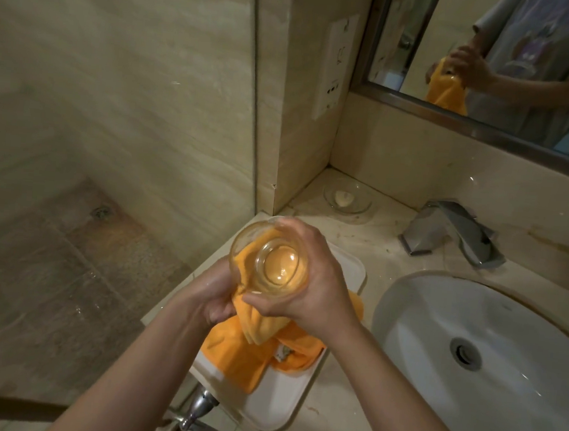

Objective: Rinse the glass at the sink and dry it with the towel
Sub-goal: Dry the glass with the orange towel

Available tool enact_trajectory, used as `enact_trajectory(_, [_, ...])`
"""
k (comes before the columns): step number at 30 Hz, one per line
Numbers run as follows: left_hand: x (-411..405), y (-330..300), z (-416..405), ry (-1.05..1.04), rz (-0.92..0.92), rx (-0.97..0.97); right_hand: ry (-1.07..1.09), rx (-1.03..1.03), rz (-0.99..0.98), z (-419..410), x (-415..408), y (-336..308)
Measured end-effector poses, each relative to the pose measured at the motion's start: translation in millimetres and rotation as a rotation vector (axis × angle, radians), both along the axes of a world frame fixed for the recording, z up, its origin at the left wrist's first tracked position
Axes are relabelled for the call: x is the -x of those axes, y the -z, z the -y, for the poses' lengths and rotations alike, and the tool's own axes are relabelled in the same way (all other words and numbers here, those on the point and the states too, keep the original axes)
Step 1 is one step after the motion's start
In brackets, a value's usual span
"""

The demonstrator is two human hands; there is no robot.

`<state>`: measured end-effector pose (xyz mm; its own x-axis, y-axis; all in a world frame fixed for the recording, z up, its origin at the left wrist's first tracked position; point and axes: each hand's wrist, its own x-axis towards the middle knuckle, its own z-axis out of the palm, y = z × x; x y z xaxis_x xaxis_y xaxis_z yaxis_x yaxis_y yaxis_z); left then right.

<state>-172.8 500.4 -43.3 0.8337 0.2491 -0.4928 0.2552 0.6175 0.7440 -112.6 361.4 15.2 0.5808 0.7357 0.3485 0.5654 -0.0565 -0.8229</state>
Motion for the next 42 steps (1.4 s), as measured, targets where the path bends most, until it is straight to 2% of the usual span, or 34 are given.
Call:
enact_trajectory(6, [7, -41, 25, 0.040, 0.202, -0.019, 0.145, -0.119, -0.090, 0, -13, -1])
enact_trajectory(9, [5, -46, 28, -0.041, 0.153, -0.040, 0.174, -0.142, -0.143, 0, -10, 1])
enact_trajectory(16, [-3, -35, 27, -0.166, 0.218, 0.196, 0.084, -0.098, -0.254, -1, 16, 9])
enact_trajectory(19, [-5, -23, 26, -0.064, 0.208, 0.402, 0.071, -0.044, -0.163, -1, 20, 9])
enact_trajectory(22, [-8, -25, 27, -0.033, 0.195, 0.412, 0.067, -0.010, -0.052, -2, 12, 9])
enact_trajectory(25, [-2, -39, 28, -0.092, 0.129, 0.170, 0.151, -0.050, -0.043, -5, 3, 7])
enact_trajectory(29, [4, -37, 20, 0.006, 0.086, 0.077, 0.268, -0.091, -0.136, 0, -15, 6])
enact_trajectory(32, [6, -37, 19, -0.114, 0.001, -0.098, 0.355, -0.127, -0.312, 14, -26, 12])
enact_trajectory(34, [4, -34, 20, -0.235, -0.086, -0.415, 0.419, -0.221, -0.499, 27, -28, 17])
enact_trajectory(35, [1, -31, 18, -0.222, -0.144, -0.630, 0.436, -0.251, -0.571, 33, -28, 19])
enact_trajectory(36, [-1, -26, 18, -0.130, -0.212, -0.837, 0.441, -0.271, -0.624, 39, -26, 21])
enact_trajectory(39, [-7, -21, 22, 0.474, -0.541, -1.442, 0.489, -0.277, -0.666, 56, -19, 24])
enact_trajectory(40, [-7, -23, 25, 0.542, -0.599, -1.587, 0.508, -0.271, -0.662, 60, -17, 24])
enact_trajectory(42, [-6, -38, 34, 0.389, -0.503, -1.705, 0.549, -0.275, -0.658, 69, -13, 23])
